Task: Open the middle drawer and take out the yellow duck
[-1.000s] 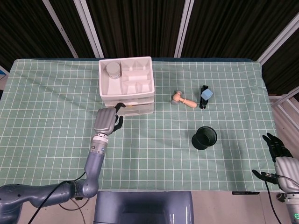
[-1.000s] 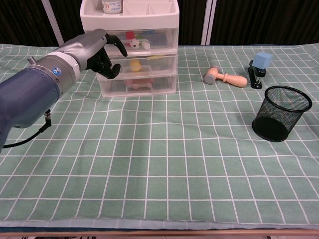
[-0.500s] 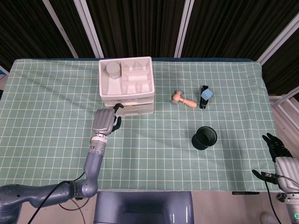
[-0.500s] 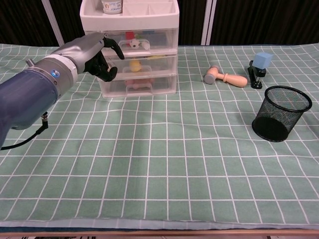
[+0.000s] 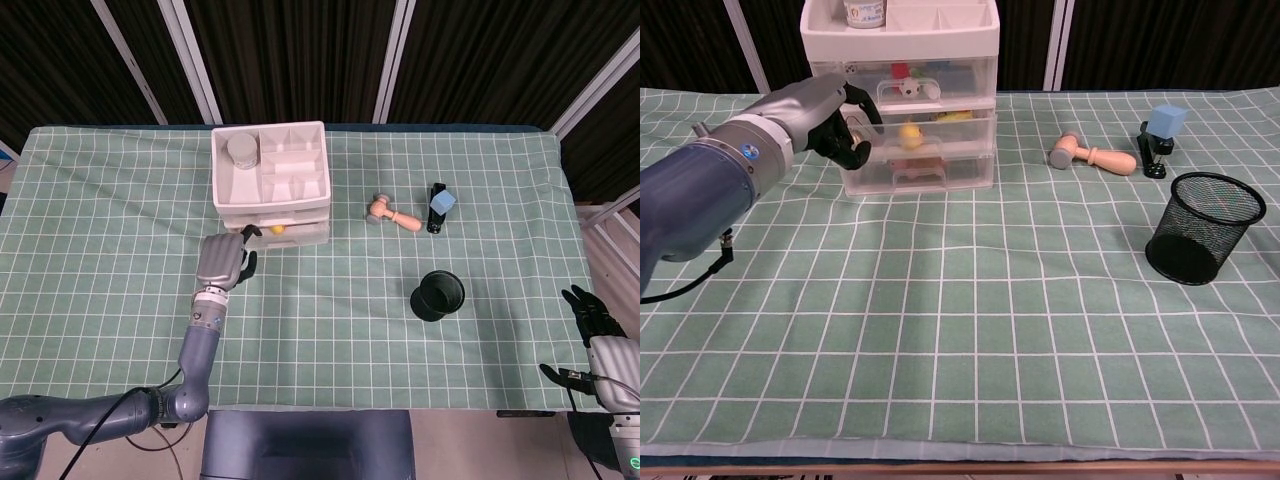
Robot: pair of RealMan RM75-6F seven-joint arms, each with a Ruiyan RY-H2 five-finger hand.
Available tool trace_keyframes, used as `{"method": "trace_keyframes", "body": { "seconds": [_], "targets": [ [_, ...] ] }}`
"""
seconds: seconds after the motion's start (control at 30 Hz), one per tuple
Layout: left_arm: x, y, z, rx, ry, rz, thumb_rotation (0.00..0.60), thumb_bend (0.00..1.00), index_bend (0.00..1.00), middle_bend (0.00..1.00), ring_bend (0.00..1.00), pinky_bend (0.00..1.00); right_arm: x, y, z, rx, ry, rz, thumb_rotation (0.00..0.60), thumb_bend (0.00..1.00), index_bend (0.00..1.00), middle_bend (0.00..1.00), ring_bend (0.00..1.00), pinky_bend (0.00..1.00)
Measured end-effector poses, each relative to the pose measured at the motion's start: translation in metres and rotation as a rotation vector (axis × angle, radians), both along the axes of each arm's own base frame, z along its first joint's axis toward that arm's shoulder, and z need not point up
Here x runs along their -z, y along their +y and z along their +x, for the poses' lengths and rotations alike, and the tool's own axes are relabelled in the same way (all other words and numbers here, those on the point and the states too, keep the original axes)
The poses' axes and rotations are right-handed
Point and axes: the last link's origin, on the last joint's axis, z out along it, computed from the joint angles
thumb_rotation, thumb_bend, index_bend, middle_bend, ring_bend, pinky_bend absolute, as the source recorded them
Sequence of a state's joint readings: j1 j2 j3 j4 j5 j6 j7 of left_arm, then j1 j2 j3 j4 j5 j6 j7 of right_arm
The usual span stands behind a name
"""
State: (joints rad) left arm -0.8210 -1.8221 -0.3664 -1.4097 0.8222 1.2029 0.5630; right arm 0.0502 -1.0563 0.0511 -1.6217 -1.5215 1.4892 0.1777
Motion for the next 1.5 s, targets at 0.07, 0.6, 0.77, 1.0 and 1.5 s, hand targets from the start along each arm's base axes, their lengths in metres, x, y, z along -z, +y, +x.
{"method": "trace_keyframes", "body": {
  "seconds": [0.07,0.6,0.77,1.0,1.5],
  "targets": [
    [-0.001,0.0,-0.001,-0.005,0.002,-0.001,0.6,0.51,0.43,1.0,1.0,1.0,0.0,0.0,0.0,0.0,0.0,0.0,0.6,0.0,0.0,0.0,0.0,0.21],
    [-0.006,-0.008,0.001,-0.01,-0.016,-0.028,0.6,0.51,0.51,1.0,1.0,1.0,-0.001,0.0,0.0,0.002,-0.004,-0.008,0.6,0.0,0.0,0.0,0.0,0.21],
    [-0.011,-0.017,-0.003,-0.022,-0.025,-0.041,0.6,0.51,0.51,1.0,1.0,1.0,-0.002,-0.001,0.0,0.005,-0.006,-0.013,0.6,0.0,0.0,0.0,0.0,0.21],
    [-0.019,-0.029,-0.011,-0.044,-0.034,-0.055,0.6,0.51,0.51,1.0,1.0,1.0,-0.002,-0.002,0.0,0.008,-0.009,-0.018,0.6,0.0,0.0,0.0,0.0,0.21],
    [-0.026,-0.048,-0.013,-0.051,-0.041,-0.106,0.6,0.51,0.51,1.0,1.0,1.0,-0.003,-0.003,0.0,0.011,-0.014,-0.024,0.6,0.0,0.0,0.0,0.0,0.21]
  ]
}}
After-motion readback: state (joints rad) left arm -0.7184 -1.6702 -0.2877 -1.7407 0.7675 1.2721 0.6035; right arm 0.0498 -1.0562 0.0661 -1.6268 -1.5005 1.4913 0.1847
